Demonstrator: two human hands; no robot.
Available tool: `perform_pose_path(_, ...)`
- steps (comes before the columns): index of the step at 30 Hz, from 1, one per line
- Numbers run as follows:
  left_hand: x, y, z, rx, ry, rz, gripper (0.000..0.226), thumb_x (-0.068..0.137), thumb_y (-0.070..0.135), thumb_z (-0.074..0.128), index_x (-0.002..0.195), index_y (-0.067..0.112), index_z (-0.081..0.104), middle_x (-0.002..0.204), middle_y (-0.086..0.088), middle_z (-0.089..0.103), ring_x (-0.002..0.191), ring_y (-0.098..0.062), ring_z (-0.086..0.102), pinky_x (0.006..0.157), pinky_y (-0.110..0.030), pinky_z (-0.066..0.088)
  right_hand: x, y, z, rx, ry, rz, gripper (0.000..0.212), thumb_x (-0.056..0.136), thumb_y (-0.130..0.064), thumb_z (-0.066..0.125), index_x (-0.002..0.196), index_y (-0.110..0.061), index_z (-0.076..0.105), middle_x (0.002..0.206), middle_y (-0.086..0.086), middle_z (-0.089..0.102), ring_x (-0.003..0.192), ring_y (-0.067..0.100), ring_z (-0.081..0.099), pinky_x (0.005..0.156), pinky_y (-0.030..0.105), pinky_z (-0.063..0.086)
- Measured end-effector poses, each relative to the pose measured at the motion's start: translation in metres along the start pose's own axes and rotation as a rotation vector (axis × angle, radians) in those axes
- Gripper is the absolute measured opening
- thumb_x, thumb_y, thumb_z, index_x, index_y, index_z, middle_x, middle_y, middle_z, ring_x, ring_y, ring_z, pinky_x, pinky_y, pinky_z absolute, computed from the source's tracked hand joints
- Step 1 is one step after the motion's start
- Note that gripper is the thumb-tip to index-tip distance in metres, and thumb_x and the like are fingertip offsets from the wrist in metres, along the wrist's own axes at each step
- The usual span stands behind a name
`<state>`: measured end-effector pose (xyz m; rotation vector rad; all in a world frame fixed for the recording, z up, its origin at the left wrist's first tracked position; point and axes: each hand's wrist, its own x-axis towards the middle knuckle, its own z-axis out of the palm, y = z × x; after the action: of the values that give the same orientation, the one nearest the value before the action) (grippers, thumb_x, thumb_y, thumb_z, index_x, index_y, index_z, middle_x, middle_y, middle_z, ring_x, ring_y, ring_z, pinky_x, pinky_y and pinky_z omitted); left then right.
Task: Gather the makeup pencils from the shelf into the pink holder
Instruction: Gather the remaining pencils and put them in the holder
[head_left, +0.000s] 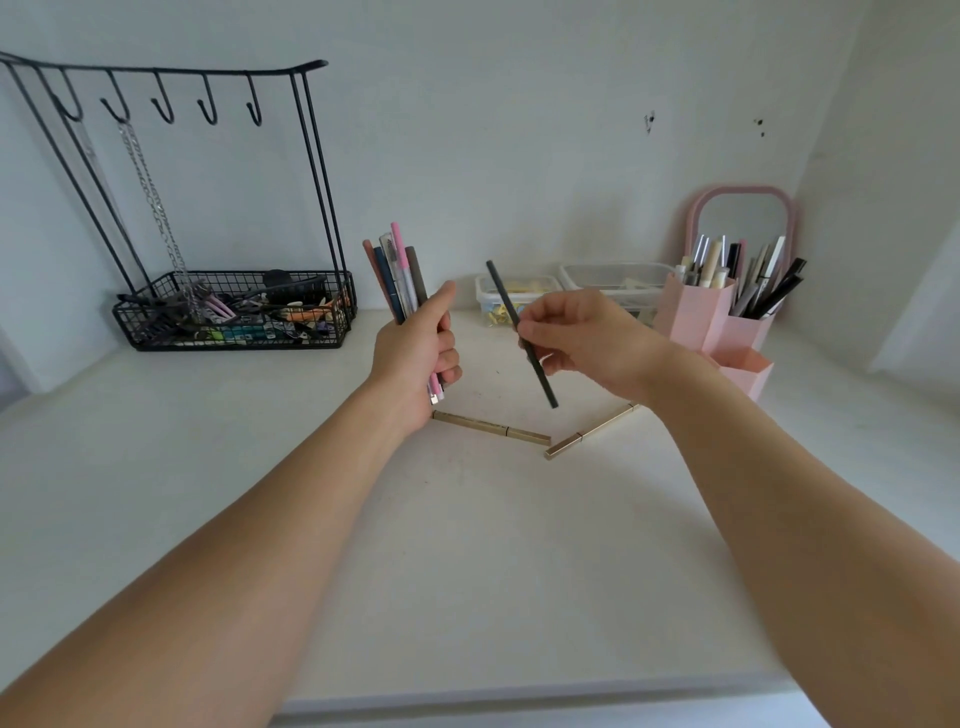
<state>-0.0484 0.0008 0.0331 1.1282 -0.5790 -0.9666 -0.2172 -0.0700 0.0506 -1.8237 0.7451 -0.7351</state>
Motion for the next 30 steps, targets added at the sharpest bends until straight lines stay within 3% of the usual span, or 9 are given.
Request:
perform_pose_path(5, -0.006, -0.006, 0.006, 0.151, -0.087, 0.054, 0.04, 0.076, 0.05, 0.083, 0.08, 0.015, 0.065, 0.052, 0.005, 0.033, 0.043, -0.011, 0.026, 0.043, -0.022, 0.027, -0.001, -0.002, 0.01, 0.352, -0.051, -0.017, 0.009, 0.095, -0.006, 0.06, 0.1, 0.001, 0.063, 0.082, 0.009, 0.064, 0.07, 0.014, 0.065, 0.069, 0.022, 0.057)
perform_pose_path(8, -0.007, -0.011, 0.007, 0.236, -0.128, 0.127, 0.035, 0.07, 0.044, 0.087, 0.074, 0.017, 0.066, 0.054, 0.004, 0.051, 0.044, -0.011, 0.04, 0.044, -0.021, 0.035, -0.002, -0.002, 0.017, 0.399, -0.014, -0.021, 0.012, 0.093, -0.006, 0.063, 0.101, 0.002, 0.065, 0.089, 0.014, 0.068, 0.077, 0.019, 0.069, 0.071, 0.023, 0.058)
perform_pose_path(11, -0.008, -0.014, 0.007, 0.319, -0.208, 0.178, 0.032, 0.069, 0.029, 0.09, 0.075, 0.013, 0.063, 0.053, 0.004, 0.057, 0.043, -0.01, 0.043, 0.044, -0.022, 0.038, -0.002, -0.002, 0.017, 0.353, 0.038, -0.028, 0.004, 0.091, -0.009, 0.065, 0.089, -0.008, 0.068, 0.077, 0.007, 0.067, 0.069, 0.017, 0.064, 0.064, 0.023, 0.052)
perform_pose_path(14, -0.009, -0.017, 0.007, 0.438, -0.242, 0.22, 0.026, 0.072, 0.018, 0.089, 0.073, 0.011, 0.065, 0.048, 0.007, 0.057, 0.04, -0.007, 0.046, 0.041, -0.018, 0.035, -0.002, -0.001, 0.019, 0.326, 0.036, -0.003, 0.012, 0.087, -0.012, 0.07, 0.094, -0.003, 0.071, 0.082, 0.012, 0.067, 0.074, 0.021, 0.06, 0.076, 0.034, 0.046)
perform_pose_path(16, -0.008, -0.019, 0.007, 0.459, -0.245, 0.229, 0.025, 0.076, 0.019, 0.087, 0.075, 0.011, 0.064, 0.049, 0.005, 0.055, 0.045, -0.011, 0.047, 0.044, -0.02, 0.035, -0.003, -0.001, 0.022, 0.281, 0.036, 0.008, 0.022, 0.086, -0.014, 0.071, 0.101, 0.002, 0.07, 0.096, 0.024, 0.068, 0.082, 0.027, 0.059, 0.072, 0.033, 0.044)
perform_pose_path(18, -0.005, -0.02, 0.007, 0.453, -0.241, 0.23, 0.022, 0.081, 0.02, 0.082, 0.076, 0.012, 0.063, 0.051, 0.002, 0.053, 0.047, -0.013, 0.045, 0.047, -0.023, 0.036, -0.004, -0.001, 0.023, 0.235, 0.062, 0.005, 0.017, 0.086, -0.014, 0.072, 0.097, -0.002, 0.071, 0.097, 0.026, 0.069, 0.08, 0.025, 0.059, 0.062, 0.027, 0.041)
perform_pose_path(20, -0.002, -0.021, 0.007, 0.409, -0.224, 0.217, 0.022, 0.085, 0.018, 0.078, 0.074, 0.014, 0.06, 0.052, 0.002, 0.051, 0.047, -0.013, 0.044, 0.05, -0.025, 0.039, -0.003, -0.002, 0.021, 0.218, 0.113, 0.008, 0.01, 0.086, -0.015, 0.073, 0.091, -0.007, 0.072, 0.086, 0.014, 0.067, 0.072, 0.017, 0.057, 0.059, 0.025, 0.042)
perform_pose_path(24, 0.003, -0.018, 0.006, 0.302, -0.179, 0.204, 0.023, 0.092, 0.028, 0.073, 0.084, 0.015, 0.057, 0.055, 0.003, 0.046, 0.049, -0.015, 0.046, 0.052, -0.027, 0.042, -0.001, -0.001, 0.015, 0.043, 0.168, 0.051, 0.033, 0.085, -0.032, 0.075, 0.095, -0.002, 0.072, 0.076, 0.001, 0.066, 0.064, 0.011, 0.056, 0.058, 0.025, 0.044)
perform_pose_path(30, 0.008, -0.014, 0.002, 0.121, -0.092, 0.113, 0.011, 0.098, 0.024, 0.066, 0.095, 0.015, 0.061, 0.056, 0.004, 0.048, 0.045, -0.01, 0.044, 0.046, -0.022, 0.043, -0.009, -0.001, 0.015, -0.456, -0.188, 0.104, 0.022, 0.075, -0.035, 0.082, 0.085, -0.016, 0.077, 0.077, -0.001, 0.071, 0.065, 0.007, 0.056, 0.061, 0.022, 0.044)
